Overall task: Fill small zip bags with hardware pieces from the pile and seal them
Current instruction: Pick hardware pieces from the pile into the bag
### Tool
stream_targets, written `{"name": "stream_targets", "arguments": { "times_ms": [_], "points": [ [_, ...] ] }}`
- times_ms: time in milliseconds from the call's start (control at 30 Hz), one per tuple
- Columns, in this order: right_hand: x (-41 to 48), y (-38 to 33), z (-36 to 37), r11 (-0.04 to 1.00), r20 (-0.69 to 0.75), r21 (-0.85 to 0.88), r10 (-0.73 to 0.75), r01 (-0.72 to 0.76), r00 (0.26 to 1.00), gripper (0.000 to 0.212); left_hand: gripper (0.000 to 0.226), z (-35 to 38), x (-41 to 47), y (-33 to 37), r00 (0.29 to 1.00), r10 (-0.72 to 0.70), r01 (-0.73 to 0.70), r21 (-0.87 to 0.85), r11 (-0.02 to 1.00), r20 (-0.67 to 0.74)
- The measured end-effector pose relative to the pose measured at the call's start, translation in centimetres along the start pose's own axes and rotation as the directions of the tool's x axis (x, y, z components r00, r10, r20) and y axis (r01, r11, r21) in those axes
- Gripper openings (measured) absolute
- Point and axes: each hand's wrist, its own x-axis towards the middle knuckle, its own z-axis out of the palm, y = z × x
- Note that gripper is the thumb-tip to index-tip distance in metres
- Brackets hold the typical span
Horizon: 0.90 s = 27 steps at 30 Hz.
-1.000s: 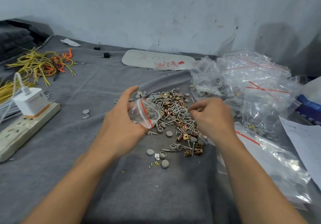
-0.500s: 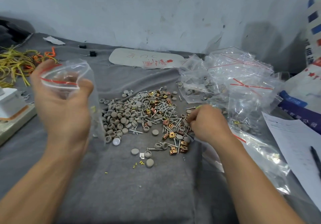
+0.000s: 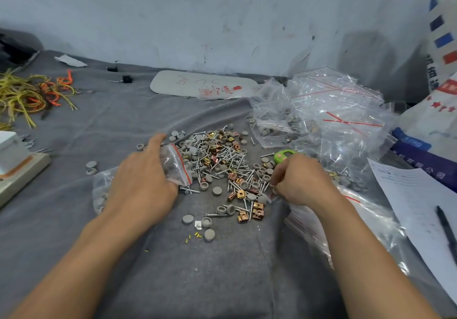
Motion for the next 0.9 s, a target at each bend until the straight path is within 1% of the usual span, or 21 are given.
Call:
{"name": "stream_targets", "arguments": {
  "times_ms": [67, 100, 167, 200, 267, 367, 400, 500, 533, 633, 700, 767, 833, 900],
  "points": [
    [0.2, 0.1, 0.2, 0.996, -0.118, 0.080, -0.021, 0.031, 0.993, 0.030, 0.083, 0.2, 0.2, -0.1, 1.000, 0.008, -0.008, -0.007, 1.000, 0.000],
    [0.3, 0.0, 0.3, 0.987, -0.145, 0.149, -0.036, 0.057, 0.989, 0.031, 0.085, 0.3, 0.3, -0.2, 1.000, 0.013, -0.013, -0.030, 0.999, 0.013],
    [0.5, -0.5, 0.5, 0.966, -0.120, 0.227, -0.095, 0.121, 0.988, 0.028, 0.087, 0.7, 0.4, -0.4, 0.999, 0.030, -0.028, -0.055, 0.998, 0.023],
    [0.5, -0.8, 0.7, 0.965, -0.081, 0.212, -0.138, 0.152, 0.987, 0.025, 0.087, 0.8, 0.5, -0.4, 0.999, 0.038, -0.037, -0.052, 0.998, 0.017],
    [0.6, -1.3, 1.2, 0.974, -0.001, 0.109, -0.200, 0.199, 0.980, 0.022, 0.087, 0.9, 0.7, -0.5, 0.999, 0.047, -0.046, -0.047, 0.998, 0.006],
    [0.9, -1.3, 1.4, 0.974, 0.073, -0.028, -0.223, 0.226, 0.972, 0.029, 0.087, 1.2, 0.7, -0.7, 0.999, 0.048, -0.048, -0.041, 0.998, -0.009],
    [1.0, -1.3, 1.4, 0.973, 0.082, -0.037, -0.224, 0.228, 0.971, 0.027, 0.087, 1.2, 0.7, -0.7, 0.999, 0.048, -0.048, -0.037, 0.998, -0.010],
    [1.0, -1.3, 1.4, 0.976, 0.058, 0.013, -0.217, 0.217, 0.974, 0.009, 0.089, 1.1, 0.6, -0.6, 0.999, 0.052, -0.052, -0.035, 0.998, -0.004],
    [1.0, -1.4, 1.5, 0.976, 0.052, 0.030, -0.218, 0.217, 0.974, 0.006, 0.089, 1.1, 0.7, -0.6, 0.999, 0.055, -0.055, -0.039, 0.998, -0.002],
    [1.0, -1.3, 1.8, 0.977, 0.034, 0.068, -0.206, 0.203, 0.978, 0.006, 0.089, 1.1, 0.8, -0.7, 0.999, 0.054, -0.054, -0.057, 0.997, 0.001],
    [1.1, -0.8, 1.7, 0.976, -0.010, 0.142, -0.163, 0.163, 0.987, 0.015, 0.088, 1.0, 0.8, -0.7, 0.999, 0.040, -0.039, -0.056, 0.998, 0.019],
    [1.1, -0.3, 1.3, 0.964, -0.085, 0.246, -0.083, 0.102, 0.993, 0.027, 0.088, 0.8, 0.7, -0.6, 0.999, 0.029, -0.027, -0.053, 0.998, 0.037],
    [0.7, -0.1, 0.7, 0.933, -0.168, 0.351, -0.023, 0.082, 0.985, 0.027, 0.088, 0.7, 0.7, -0.6, 0.999, 0.020, -0.017, -0.060, 0.998, 0.044],
    [0.1, -0.4, 0.4, 0.848, -0.185, 0.518, -0.020, 0.115, 0.983, 0.019, 0.088, 0.6, 0.8, -0.6, 0.999, 0.023, -0.020, -0.070, 0.997, 0.044]
  ]
}}
